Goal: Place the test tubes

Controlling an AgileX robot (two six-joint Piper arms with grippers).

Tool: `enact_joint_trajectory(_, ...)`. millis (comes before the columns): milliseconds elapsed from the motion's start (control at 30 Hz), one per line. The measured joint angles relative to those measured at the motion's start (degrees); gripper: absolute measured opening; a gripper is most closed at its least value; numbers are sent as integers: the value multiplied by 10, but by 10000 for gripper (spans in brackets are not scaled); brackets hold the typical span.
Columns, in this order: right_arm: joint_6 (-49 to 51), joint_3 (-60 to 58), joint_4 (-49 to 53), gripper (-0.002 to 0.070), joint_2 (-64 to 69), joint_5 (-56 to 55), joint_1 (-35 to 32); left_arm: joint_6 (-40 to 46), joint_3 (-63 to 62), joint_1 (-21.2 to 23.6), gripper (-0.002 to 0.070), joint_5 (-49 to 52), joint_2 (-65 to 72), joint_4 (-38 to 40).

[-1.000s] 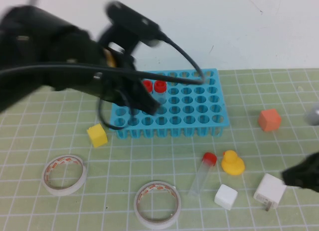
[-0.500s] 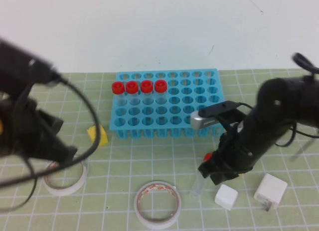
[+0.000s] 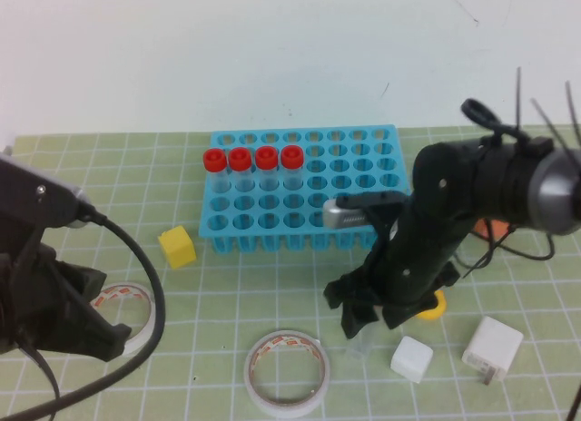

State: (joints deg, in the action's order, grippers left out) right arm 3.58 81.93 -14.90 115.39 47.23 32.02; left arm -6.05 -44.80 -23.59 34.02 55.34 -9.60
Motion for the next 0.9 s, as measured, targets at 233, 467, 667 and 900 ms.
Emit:
enact_joint_trajectory(233,1,7,-3,453,36,-5,22,-2,1,0,-1,-4,0,-3)
enact_joint_trajectory(467,2,28,21,417,39,14,26,-6,8,0,-1,-5,0,-7)
enact_joint_trajectory(667,2,33,56,254,39,19,26,-6,8,0,-1,-7,0,-7)
enact_joint_trajectory(900,2,34,71,227,39,24,26,-6,8,0,-1,-10,0,-7)
